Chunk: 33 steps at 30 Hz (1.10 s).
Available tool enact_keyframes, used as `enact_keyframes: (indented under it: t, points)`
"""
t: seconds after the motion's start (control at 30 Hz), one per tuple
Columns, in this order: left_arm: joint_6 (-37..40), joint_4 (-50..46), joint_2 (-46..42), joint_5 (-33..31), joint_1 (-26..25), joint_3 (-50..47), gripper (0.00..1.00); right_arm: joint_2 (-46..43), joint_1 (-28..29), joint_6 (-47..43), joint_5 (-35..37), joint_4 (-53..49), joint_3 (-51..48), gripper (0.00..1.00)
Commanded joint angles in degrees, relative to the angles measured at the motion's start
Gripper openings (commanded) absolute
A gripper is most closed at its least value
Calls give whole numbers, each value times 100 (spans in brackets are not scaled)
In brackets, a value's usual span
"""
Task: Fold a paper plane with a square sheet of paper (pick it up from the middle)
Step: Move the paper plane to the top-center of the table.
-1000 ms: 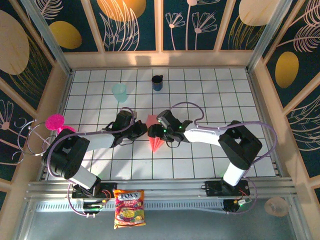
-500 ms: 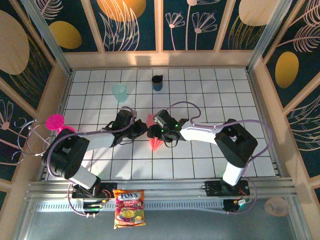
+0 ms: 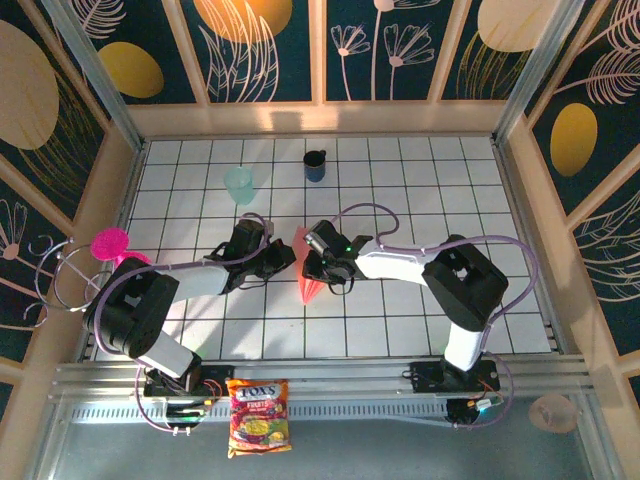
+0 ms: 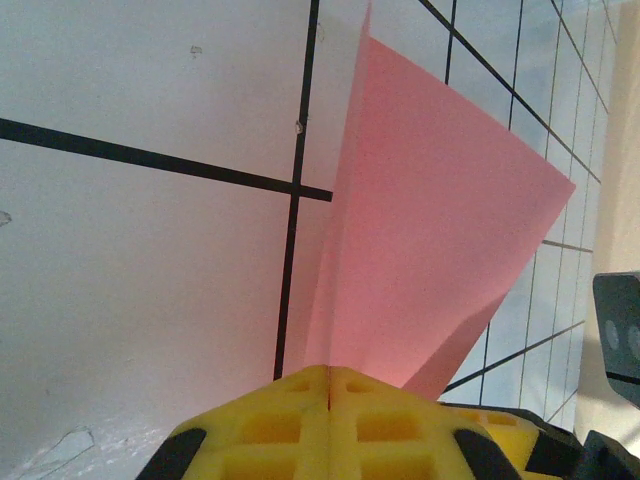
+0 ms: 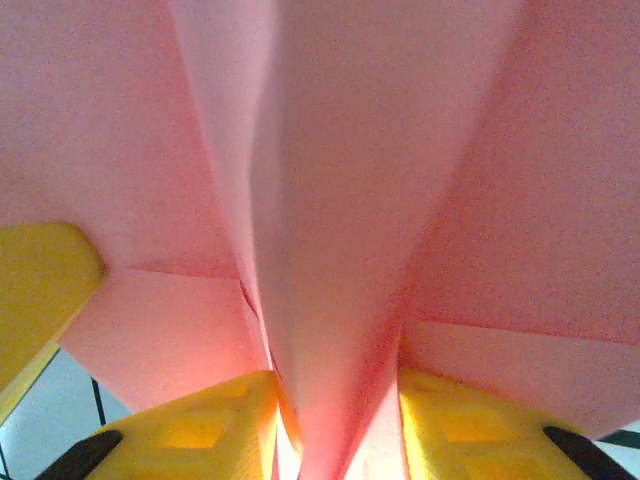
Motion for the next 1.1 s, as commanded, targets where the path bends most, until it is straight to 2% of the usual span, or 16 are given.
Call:
enact_keyframes:
  t: [0.0, 0.23, 0.43, 0.57, 0.73, 0.93, 1.07]
  points:
    - [41, -73, -117, 41, -1, 134, 5, 99, 7, -6, 177, -219, 209, 28]
    - [445, -875, -391, -779, -7, 280, 43, -106, -181, -245, 366, -364, 113, 13]
    - [750, -1454, -614, -1486, 1, 373, 64, -225, -485, -1045, 495, -935, 206, 11]
    - [760, -1479, -664, -1575, 3, 315, 70, -327, -782, -1625, 524, -1266, 226, 10]
    - [743, -1435, -617, -1566, 2, 282, 72, -386, -1112, -2111, 468, -1463, 262, 10]
    - [740, -1408, -572, -1538, 1, 291, 74, -258, -1195, -2176, 419, -1416, 301, 12]
    - [737, -1401, -528, -1512, 1, 300, 75, -55, -1218, -2044, 417, -1436, 332, 18]
